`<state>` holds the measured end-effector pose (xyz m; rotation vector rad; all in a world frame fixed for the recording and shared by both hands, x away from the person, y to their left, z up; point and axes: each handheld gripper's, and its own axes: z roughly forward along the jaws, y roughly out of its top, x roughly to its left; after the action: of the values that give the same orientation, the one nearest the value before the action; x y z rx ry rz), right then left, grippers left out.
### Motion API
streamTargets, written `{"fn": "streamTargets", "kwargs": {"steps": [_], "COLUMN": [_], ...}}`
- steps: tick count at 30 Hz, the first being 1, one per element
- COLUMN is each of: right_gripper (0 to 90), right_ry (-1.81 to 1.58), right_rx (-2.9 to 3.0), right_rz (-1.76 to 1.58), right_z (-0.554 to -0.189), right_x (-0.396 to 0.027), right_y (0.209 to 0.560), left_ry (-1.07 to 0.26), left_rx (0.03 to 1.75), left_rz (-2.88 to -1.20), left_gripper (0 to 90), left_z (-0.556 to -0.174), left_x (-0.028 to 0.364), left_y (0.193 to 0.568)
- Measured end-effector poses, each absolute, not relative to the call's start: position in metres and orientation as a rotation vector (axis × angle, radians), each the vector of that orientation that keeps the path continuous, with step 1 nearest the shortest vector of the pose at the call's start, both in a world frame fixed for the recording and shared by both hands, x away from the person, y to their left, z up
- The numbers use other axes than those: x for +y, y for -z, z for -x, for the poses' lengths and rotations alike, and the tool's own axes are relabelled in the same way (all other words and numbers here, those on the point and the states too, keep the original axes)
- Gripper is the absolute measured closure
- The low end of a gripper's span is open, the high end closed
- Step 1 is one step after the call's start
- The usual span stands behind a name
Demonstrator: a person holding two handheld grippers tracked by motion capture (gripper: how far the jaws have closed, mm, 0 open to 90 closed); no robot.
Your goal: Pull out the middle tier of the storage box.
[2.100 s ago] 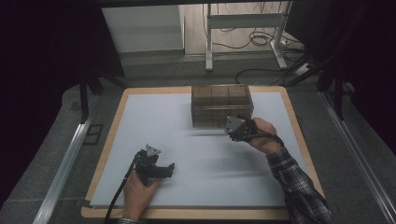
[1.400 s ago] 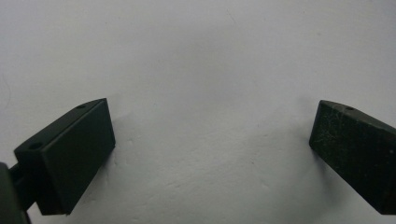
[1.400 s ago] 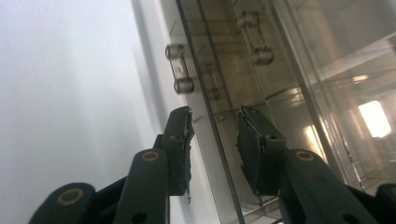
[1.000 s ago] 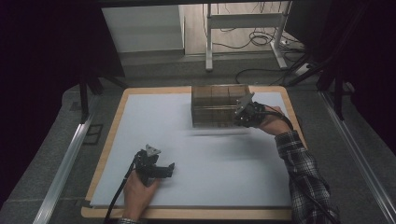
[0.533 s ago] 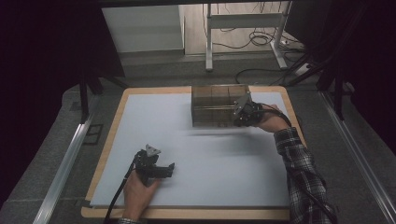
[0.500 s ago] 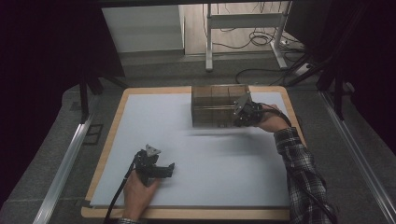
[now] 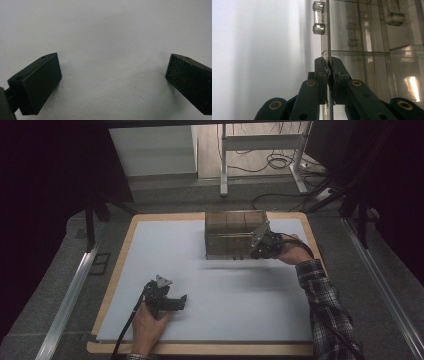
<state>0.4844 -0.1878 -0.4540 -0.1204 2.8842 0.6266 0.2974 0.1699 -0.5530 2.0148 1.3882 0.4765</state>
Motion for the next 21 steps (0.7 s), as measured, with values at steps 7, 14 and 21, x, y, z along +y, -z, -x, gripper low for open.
{"fn": "streamTargets", "kwargs": {"steps": [7,14,21], "right_gripper": [84.5,85.0,85.7], "right_ry": [-0.609,-0.601,-0.572], "right_rx": [2.886,2.890,2.883], "right_rz": [0.151,0.167,0.193], "right_z": [-0.472,-0.463,-0.457], "right_x": [-0.188,-0.190,-0.190], "right_y": [0.453,0.456,0.462], "left_ry": [-0.477,-0.477,-0.477], "left_rx": [1.388,1.388,1.388], "left_rz": [-2.015,-2.015,-2.016], "left_gripper": [0.0,0.0,0.0], "left_z": [-0.297,-0.297,-0.297], "left_x": [0.170,0.170,0.170], "left_y": [0.553,0.553,0.553]}}
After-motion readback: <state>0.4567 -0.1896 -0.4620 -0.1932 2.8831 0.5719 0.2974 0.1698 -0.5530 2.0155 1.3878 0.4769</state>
